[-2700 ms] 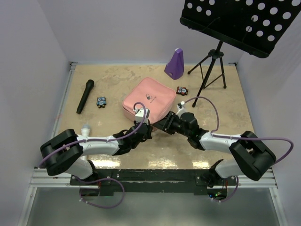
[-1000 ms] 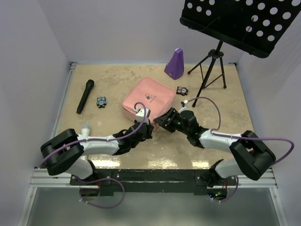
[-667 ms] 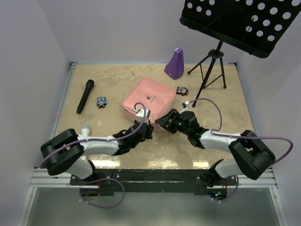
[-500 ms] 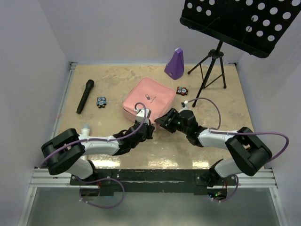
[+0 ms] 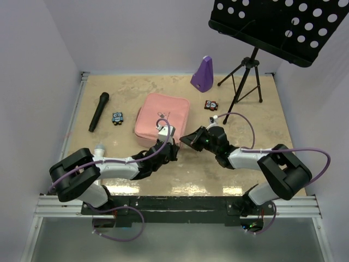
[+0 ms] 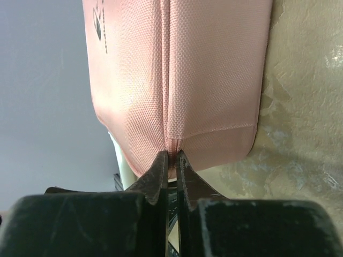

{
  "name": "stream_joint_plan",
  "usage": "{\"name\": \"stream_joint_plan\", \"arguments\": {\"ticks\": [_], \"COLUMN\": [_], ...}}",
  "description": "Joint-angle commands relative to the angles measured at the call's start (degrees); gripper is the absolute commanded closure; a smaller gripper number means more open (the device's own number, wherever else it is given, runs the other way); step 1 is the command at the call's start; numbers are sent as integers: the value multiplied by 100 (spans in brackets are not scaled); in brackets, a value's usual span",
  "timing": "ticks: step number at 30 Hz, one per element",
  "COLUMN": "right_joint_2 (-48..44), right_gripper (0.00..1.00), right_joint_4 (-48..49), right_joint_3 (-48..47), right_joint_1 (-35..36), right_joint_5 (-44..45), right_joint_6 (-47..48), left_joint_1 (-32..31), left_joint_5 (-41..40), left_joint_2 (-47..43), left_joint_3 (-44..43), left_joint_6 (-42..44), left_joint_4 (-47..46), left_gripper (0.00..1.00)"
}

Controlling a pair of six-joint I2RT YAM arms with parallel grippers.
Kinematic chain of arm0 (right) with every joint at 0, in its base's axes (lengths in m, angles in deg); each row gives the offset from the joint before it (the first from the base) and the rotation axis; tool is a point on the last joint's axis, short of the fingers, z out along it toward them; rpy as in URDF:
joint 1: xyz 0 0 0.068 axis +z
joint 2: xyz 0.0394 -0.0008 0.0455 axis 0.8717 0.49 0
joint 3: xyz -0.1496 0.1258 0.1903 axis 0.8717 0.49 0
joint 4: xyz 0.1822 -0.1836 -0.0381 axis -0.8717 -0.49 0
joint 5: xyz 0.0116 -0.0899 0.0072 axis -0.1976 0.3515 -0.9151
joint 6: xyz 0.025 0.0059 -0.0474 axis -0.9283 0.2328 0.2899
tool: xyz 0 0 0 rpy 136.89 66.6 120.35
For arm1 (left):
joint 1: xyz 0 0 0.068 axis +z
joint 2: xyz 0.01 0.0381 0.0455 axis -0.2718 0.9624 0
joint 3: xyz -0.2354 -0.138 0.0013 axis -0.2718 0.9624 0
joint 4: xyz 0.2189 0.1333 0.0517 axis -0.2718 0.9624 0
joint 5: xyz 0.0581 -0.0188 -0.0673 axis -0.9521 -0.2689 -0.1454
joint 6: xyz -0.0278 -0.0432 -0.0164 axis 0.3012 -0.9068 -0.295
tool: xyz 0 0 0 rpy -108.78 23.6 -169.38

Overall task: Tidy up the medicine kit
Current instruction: Zip the medicine box at the center of the board.

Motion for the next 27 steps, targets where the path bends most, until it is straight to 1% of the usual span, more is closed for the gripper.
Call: {"name": "stream_joint_plan", "arguments": {"ticks": [1, 11, 20, 25, 27], "right_joint_2": [57, -110, -224, -259, -146], "right_gripper": [100, 100, 100, 100, 100], "right_joint_4": [-87, -307, -395, -466, -343], "right_joint_3": [-97, -211, -238, -264, -299], "right_joint_1": [-8, -96, -272, -281, -289], "right_joint_5": [63, 204, 160, 107, -137], "right_joint_6": [131, 333, 544, 685, 807], "left_joint_1": [-91, -82, -3, 93, 102], "left_joint_5": [202, 88, -53, -185, -176], "left_joint_2": [-88, -343, -668, -853, -906], "left_joint_3": [44, 272, 703, 905, 975], "left_joint_6": [90, 64, -129, -270, -270], "left_joint_4": [-616, -520, -397, -265, -300], "left_gripper": [100, 100, 100, 100, 100]}}
